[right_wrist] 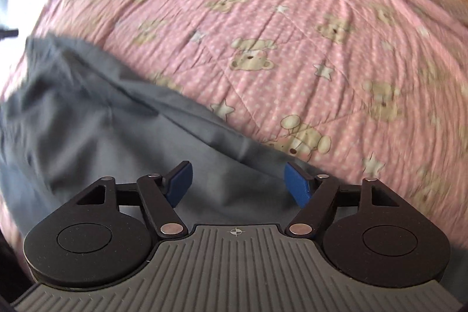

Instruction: Fold clothes

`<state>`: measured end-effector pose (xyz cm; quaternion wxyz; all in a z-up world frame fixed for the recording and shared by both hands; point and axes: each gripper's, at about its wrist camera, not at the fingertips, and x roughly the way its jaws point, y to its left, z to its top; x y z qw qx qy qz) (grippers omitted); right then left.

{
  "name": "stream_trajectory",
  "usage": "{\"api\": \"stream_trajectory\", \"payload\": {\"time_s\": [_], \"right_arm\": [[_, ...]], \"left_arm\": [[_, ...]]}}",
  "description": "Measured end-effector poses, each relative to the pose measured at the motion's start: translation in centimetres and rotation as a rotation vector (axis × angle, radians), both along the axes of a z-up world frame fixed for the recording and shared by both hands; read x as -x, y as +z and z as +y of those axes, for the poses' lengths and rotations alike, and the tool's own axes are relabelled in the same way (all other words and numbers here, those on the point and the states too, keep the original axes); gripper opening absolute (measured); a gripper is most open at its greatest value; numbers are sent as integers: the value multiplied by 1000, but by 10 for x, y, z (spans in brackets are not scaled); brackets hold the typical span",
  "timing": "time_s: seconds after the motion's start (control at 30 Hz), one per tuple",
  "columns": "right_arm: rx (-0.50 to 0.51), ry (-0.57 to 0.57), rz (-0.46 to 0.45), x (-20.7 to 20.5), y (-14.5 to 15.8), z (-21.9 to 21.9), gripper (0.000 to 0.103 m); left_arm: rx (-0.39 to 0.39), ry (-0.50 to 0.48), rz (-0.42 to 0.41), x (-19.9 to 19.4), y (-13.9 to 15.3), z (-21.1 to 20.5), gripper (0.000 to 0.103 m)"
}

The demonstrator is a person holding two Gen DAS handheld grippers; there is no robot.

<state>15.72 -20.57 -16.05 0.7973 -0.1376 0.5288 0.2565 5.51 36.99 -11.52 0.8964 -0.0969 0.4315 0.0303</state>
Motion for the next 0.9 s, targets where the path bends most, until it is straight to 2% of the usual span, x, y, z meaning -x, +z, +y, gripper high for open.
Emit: {"api": "stream_trajectory", "payload": {"time_s": [0.03, 0.2, 0.33, 0.37, 0.4, 0.43, 0.47, 0.5, 0.53, 0.57, 0.6, 0.67, 0.7, 0.73, 0.77, 0.8, 0.83, 0.9], "right_arm": [[23, 45, -9, -1, -1, 4, 76], [62, 271, -32, -17, -3, 48, 78], [70, 469, -44, -26, -5, 99, 85], [75, 517, -45, -27, -8, 112, 85], [79, 550, -45, -28, -14, 122, 85], [80, 581, -38, -30, -20, 130, 82], [79, 604, -12, -31, -27, 136, 78], [79, 622, 38, -33, -35, 140, 51], [72, 628, 87, -37, -37, 142, 33], [57, 616, 101, -43, -33, 142, 5], [38, 588, 106, -51, -27, 140, 0], [-26, 454, 77, -79, -8, 128, 0], [-58, 382, 76, -92, -4, 122, 2], [-72, 322, 66, -101, -4, 119, 15], [-58, 256, 36, -107, -6, 117, 20], [-22, 182, -5, -110, -7, 116, 37], [-6, 115, -25, -112, -6, 109, 49], [-40, -40, -68, -110, 9, 80, 50]], "left_arm": [[-60, -62, 17, -3, 0, -9, 84], [-270, -332, 133, -37, -21, -47, 84], [-286, -432, 199, -60, -47, -50, 83], [-284, -452, 204, -63, -53, -50, 78], [-273, -477, 208, -67, -55, -51, 66], [-256, -505, 214, -71, -57, -53, 30], [-246, -522, 215, -75, -56, -55, 17], [-225, -514, 193, -79, -50, -54, 13], [-195, -494, 157, -85, -42, -51, 10], [-164, -474, 121, -90, -33, -47, 10], [-134, -454, 86, -95, -24, -43, 10], [2, -329, 51, -114, -20, -16, 12], [62, -270, 69, -126, -27, -4, 13], [86, -226, 108, -138, -38, 2, 16], [71, -183, 165, -148, -53, 4, 26], [43, -153, 218, -156, -66, 2, 30], [14, -140, 242, -160, -73, -1, 35], [-41, -116, 223, -158, -70, -6, 40]]}}
